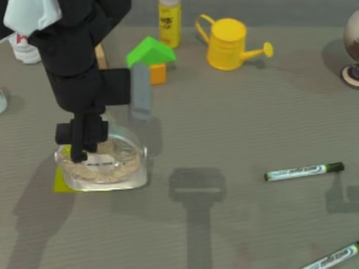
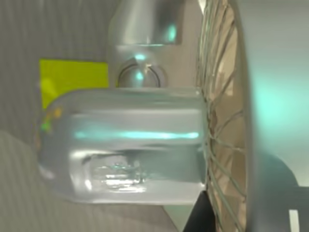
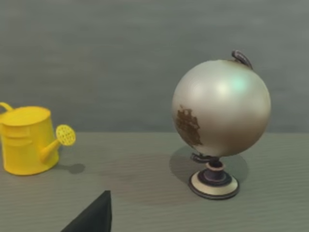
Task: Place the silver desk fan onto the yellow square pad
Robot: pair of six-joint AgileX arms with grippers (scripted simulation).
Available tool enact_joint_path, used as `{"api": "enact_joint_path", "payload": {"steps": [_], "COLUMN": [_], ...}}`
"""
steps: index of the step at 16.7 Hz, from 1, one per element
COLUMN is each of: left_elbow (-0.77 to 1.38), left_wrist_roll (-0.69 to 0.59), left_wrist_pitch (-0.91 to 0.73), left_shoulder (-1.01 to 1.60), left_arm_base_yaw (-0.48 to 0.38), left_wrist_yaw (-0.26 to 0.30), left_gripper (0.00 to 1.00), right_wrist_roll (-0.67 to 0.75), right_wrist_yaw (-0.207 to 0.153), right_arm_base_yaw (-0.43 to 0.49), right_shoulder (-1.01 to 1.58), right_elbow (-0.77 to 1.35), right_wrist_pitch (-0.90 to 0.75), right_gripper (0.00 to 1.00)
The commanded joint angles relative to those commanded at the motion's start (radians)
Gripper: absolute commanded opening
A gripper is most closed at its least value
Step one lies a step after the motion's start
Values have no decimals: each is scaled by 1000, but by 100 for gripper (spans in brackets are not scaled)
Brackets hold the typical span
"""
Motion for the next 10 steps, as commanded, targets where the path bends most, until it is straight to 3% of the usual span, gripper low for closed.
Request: {"api": "enact_joint_path", "payload": {"steps": [6,10], "left_elbow": [62,67], "left_wrist_roll": [262,281], "left_wrist_pitch": [-23,-24], "left_shoulder": [36,37], "left_arm_base_yaw": [204,222], "left_wrist_yaw": [4,4], "left_gripper": [0,0], "right_wrist_roll": [0,0], "right_wrist_yaw": [0,0], "right_arm_base_yaw": [0,0], "right_shoulder": [0,0], "right_elbow": [0,0], "right_wrist_pitch": [0,0], "right_gripper": [100,100]}}
